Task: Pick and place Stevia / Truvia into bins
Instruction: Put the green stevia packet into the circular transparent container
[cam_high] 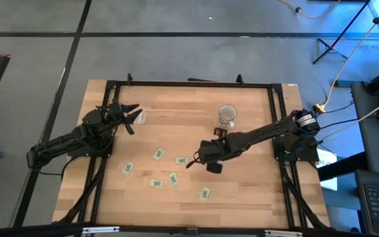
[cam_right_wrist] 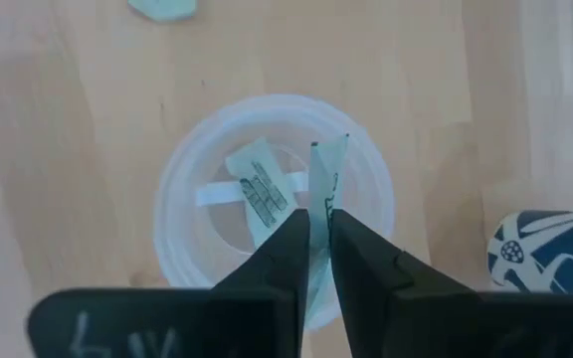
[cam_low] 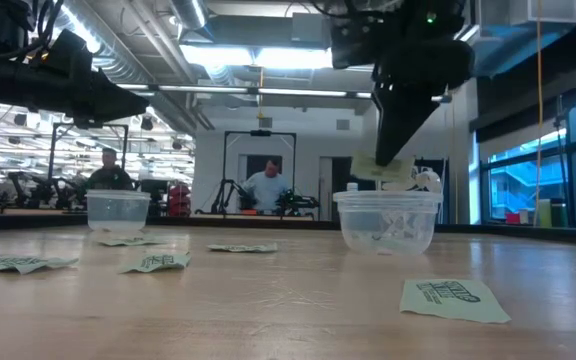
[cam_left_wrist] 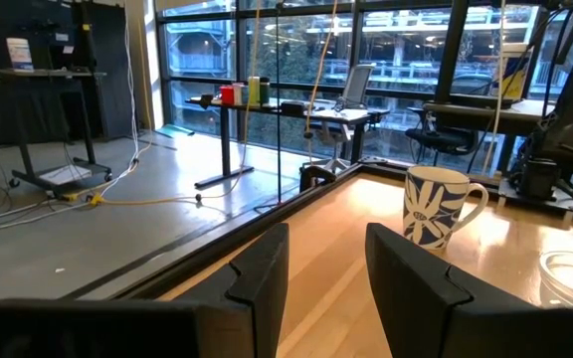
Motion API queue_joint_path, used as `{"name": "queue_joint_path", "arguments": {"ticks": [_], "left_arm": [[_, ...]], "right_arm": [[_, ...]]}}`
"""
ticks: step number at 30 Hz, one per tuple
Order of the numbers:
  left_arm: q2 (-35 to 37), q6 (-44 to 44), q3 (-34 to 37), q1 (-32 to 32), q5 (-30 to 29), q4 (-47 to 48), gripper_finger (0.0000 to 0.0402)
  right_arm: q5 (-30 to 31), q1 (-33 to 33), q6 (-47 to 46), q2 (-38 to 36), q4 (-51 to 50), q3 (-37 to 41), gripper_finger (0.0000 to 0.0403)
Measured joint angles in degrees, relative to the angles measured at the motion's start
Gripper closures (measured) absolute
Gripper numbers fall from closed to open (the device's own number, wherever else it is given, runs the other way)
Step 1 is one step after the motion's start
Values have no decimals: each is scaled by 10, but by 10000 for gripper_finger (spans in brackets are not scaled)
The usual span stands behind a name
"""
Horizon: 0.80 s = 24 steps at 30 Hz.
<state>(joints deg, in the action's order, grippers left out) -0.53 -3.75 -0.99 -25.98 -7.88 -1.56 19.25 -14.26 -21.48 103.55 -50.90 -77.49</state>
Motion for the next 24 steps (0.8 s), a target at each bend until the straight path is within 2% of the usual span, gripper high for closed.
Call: {"name": "queue_joint_path", "arguments": {"ticks": [24], "left_arm": [[0, 0, 0, 0, 0, 0, 272]], "right_arm": [[0, -13, -38, 59, 9, 0, 354]]}}
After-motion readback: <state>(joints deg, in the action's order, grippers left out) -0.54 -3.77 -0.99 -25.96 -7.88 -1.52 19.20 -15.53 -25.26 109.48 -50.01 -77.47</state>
